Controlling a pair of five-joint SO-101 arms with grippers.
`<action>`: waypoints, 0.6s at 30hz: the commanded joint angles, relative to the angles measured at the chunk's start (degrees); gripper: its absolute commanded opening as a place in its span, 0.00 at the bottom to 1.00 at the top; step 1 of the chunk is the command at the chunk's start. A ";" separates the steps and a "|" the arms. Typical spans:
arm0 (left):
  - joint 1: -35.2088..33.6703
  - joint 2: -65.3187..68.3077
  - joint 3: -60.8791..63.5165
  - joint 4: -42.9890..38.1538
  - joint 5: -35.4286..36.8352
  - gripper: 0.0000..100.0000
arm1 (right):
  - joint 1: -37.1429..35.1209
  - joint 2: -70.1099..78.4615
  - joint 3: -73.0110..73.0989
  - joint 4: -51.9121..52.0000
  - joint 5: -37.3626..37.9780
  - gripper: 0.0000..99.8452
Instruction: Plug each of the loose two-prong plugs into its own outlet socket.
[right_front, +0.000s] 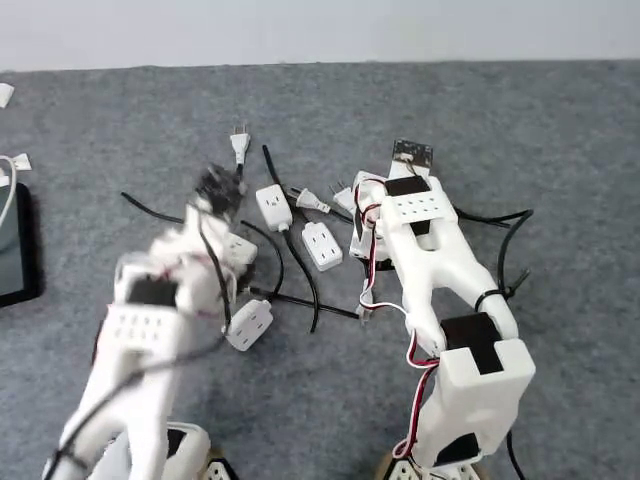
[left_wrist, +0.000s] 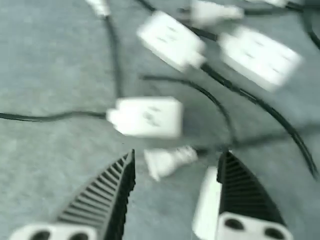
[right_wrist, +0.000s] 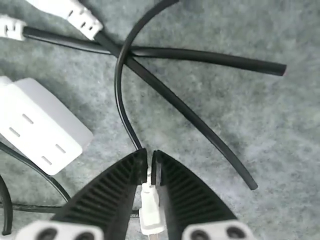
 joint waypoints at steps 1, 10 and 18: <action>5.10 -13.27 7.87 5.71 -4.22 0.25 | 0.22 -4.18 -0.70 -0.75 0.88 0.03; 6.24 -11.25 8.22 8.35 -3.78 0.02 | 0.22 -4.00 -0.70 -0.92 0.79 0.03; 3.16 13.10 1.45 0.88 -3.96 0.01 | 0.22 -4.09 -0.53 -1.63 0.79 0.03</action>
